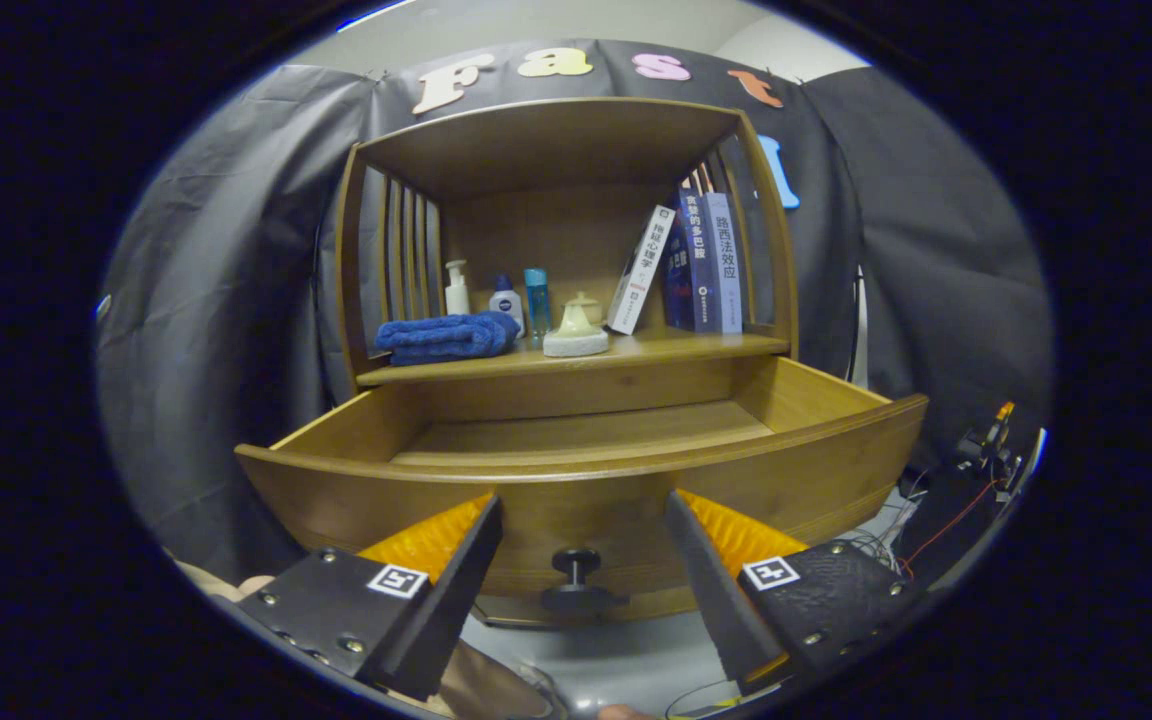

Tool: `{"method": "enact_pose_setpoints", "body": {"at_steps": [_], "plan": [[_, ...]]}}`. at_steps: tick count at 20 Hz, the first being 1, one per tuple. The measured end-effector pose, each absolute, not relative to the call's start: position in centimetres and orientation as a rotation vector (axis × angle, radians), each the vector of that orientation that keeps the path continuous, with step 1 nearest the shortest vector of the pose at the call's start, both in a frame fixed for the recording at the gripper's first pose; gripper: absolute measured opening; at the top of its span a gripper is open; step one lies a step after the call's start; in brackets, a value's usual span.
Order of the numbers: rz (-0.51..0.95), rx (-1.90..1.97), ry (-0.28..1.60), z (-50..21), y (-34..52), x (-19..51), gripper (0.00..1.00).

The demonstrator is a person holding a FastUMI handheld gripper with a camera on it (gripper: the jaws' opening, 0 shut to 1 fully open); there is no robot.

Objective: Pull open the drawer, take out the items inside it, and place them on the countertop above the cabinet.

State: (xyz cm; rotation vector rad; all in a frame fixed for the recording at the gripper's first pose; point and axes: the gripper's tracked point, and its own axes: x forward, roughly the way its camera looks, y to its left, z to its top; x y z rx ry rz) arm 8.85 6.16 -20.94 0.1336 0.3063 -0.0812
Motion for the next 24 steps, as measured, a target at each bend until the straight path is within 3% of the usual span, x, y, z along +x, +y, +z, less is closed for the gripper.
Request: {"method": "enact_pose_setpoints", "body": {"at_steps": [24], "plan": [[-0.069,0.054,0.269,-20.8,5.5,19.7,0.99]]}}
